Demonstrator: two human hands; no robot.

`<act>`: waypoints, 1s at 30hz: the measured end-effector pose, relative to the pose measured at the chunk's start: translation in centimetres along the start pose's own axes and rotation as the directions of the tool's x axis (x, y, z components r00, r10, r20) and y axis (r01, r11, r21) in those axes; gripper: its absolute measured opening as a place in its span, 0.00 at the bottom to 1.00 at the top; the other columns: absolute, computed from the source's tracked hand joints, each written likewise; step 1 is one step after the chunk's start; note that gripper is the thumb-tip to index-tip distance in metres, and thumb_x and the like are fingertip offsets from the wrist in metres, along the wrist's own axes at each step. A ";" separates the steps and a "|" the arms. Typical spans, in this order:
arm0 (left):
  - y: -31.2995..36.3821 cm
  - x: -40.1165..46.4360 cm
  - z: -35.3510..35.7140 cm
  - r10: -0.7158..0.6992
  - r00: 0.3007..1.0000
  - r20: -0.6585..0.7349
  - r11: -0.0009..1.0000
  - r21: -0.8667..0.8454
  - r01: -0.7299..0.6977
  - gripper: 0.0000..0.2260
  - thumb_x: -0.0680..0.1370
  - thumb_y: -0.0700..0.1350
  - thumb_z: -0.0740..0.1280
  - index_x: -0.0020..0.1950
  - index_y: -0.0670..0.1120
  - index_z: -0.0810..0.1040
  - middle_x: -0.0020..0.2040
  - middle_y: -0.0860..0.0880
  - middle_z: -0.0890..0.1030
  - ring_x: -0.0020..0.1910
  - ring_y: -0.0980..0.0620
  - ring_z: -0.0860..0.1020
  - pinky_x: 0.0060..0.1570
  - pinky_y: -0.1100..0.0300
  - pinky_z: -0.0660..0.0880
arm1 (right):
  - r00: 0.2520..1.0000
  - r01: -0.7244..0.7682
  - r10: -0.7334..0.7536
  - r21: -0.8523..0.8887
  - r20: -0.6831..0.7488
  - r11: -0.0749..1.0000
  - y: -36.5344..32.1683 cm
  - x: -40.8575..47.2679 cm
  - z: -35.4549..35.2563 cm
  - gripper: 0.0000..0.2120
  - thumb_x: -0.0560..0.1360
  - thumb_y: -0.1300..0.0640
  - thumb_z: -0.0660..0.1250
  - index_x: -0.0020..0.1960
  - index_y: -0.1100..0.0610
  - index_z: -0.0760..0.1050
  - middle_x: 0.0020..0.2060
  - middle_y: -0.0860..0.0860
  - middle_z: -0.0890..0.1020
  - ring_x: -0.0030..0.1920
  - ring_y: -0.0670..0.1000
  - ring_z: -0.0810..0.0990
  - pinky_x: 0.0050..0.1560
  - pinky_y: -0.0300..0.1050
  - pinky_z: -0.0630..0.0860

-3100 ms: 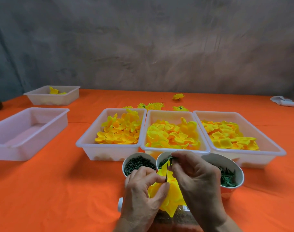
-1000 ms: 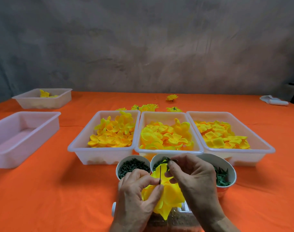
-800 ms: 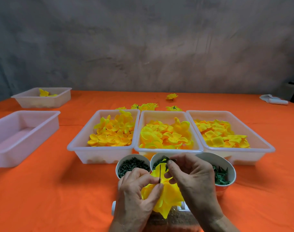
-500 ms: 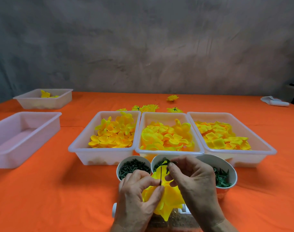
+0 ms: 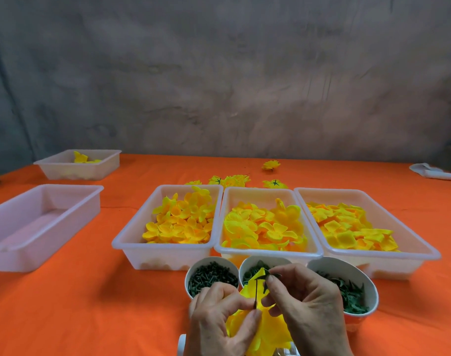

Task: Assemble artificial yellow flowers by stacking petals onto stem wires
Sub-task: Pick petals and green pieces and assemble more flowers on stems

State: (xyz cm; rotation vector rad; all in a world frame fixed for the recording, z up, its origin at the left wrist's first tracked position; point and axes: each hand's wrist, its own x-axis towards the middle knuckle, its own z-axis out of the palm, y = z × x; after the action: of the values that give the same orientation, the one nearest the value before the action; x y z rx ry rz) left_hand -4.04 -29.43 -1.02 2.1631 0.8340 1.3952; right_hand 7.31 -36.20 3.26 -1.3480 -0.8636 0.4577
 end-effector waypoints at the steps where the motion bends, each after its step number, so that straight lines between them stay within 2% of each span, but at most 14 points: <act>1: 0.0 0.0 0.0 0.005 1.000 -0.006 1.000 0.008 -0.005 0.11 0.64 0.60 0.66 0.45 0.61 0.77 0.38 0.59 0.77 0.39 0.62 0.73 0.43 0.53 0.73 | 0.999 0.044 -0.044 -0.003 0.007 0.999 0.5 0.2 0.0 0.13 0.70 0.72 0.69 0.33 0.57 0.80 0.26 0.56 0.81 0.25 0.52 0.81 0.24 0.40 0.75; 4: -0.1 0.0 0.1 0.004 1.000 -0.006 1.000 0.012 -0.004 0.11 0.64 0.60 0.66 0.44 0.60 0.78 0.37 0.58 0.77 0.38 0.63 0.73 0.43 0.54 0.72 | 0.998 0.069 -0.069 -0.004 0.003 0.998 0.8 0.6 0.2 0.14 0.69 0.71 0.70 0.37 0.51 0.82 0.27 0.57 0.82 0.26 0.53 0.81 0.24 0.39 0.75; 8: -0.1 0.0 0.1 0.011 1.000 -0.008 1.000 0.017 -0.011 0.12 0.64 0.60 0.65 0.45 0.60 0.78 0.35 0.60 0.76 0.38 0.62 0.73 0.42 0.54 0.73 | 0.998 0.059 -0.059 -0.005 0.017 0.998 0.9 0.6 0.2 0.12 0.69 0.71 0.70 0.34 0.56 0.81 0.27 0.57 0.82 0.26 0.53 0.81 0.24 0.39 0.75; 12: 0.2 0.1 0.1 -0.008 1.000 -0.008 1.000 -0.013 0.008 0.12 0.63 0.61 0.65 0.43 0.59 0.79 0.42 0.58 0.77 0.38 0.61 0.73 0.43 0.52 0.73 | 0.998 0.065 -0.065 -0.014 -0.002 0.998 0.8 0.5 0.3 0.13 0.69 0.71 0.70 0.35 0.55 0.82 0.26 0.58 0.81 0.25 0.53 0.81 0.24 0.39 0.74; 16: 0.2 -0.1 0.1 -0.007 1.000 0.003 1.000 -0.014 0.007 0.12 0.63 0.62 0.64 0.42 0.61 0.78 0.44 0.58 0.76 0.39 0.62 0.73 0.47 0.57 0.70 | 0.997 0.072 -0.072 -0.024 0.005 0.997 0.6 0.4 0.2 0.14 0.69 0.71 0.70 0.36 0.53 0.82 0.27 0.57 0.81 0.25 0.53 0.81 0.24 0.40 0.75; 22: -0.4 0.1 0.2 0.032 0.999 -0.004 0.999 0.031 -0.032 0.11 0.64 0.59 0.66 0.42 0.58 0.79 0.36 0.58 0.77 0.36 0.63 0.72 0.43 0.62 0.68 | 0.998 0.061 -0.061 -0.021 -0.002 0.998 0.7 0.3 0.2 0.14 0.69 0.71 0.70 0.36 0.53 0.82 0.27 0.58 0.81 0.25 0.54 0.81 0.24 0.42 0.75; 30: -0.3 0.0 0.2 0.016 1.000 0.007 1.000 0.013 -0.016 0.11 0.64 0.60 0.65 0.43 0.59 0.79 0.37 0.58 0.77 0.37 0.63 0.72 0.43 0.67 0.66 | 0.999 0.052 -0.052 -0.018 0.007 0.998 0.5 0.2 0.2 0.16 0.70 0.70 0.70 0.38 0.49 0.82 0.27 0.57 0.82 0.25 0.54 0.81 0.24 0.41 0.75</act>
State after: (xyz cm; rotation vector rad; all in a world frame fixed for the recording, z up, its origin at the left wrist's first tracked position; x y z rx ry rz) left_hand -3.94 -29.22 -1.28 2.1873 0.8278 1.3932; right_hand 7.39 -35.77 2.82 -1.3377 -0.9083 0.4149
